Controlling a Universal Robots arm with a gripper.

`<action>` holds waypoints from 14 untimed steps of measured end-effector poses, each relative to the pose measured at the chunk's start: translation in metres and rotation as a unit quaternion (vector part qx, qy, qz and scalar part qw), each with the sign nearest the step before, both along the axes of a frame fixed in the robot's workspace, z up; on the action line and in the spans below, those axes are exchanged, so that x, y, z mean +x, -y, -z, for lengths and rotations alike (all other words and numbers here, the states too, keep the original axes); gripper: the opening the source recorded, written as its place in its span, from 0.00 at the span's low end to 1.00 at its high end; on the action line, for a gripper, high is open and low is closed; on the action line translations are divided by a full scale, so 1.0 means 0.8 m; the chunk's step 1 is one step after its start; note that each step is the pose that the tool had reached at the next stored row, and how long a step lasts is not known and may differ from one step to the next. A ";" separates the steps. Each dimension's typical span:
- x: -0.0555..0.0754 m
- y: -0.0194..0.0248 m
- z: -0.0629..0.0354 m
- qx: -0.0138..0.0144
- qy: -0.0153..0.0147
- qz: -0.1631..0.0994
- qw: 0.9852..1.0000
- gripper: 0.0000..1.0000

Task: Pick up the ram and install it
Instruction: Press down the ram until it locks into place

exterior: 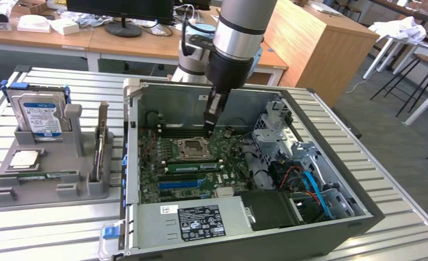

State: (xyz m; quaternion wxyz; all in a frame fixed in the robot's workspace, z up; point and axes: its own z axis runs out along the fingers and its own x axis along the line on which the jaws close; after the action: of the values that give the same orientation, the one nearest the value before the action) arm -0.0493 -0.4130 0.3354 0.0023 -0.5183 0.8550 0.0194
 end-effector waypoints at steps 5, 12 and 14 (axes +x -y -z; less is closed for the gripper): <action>0.000 0.0000 0.000 0.000 0.000 0.046 0.999 0.10; 0.000 0.0000 0.000 0.000 0.000 0.109 0.994 0.10; 0.000 0.0000 0.001 0.000 0.000 0.127 0.992 0.10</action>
State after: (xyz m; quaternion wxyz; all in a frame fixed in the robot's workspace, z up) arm -0.0493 -0.4130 0.3350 0.0047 -0.4056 0.9138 0.0189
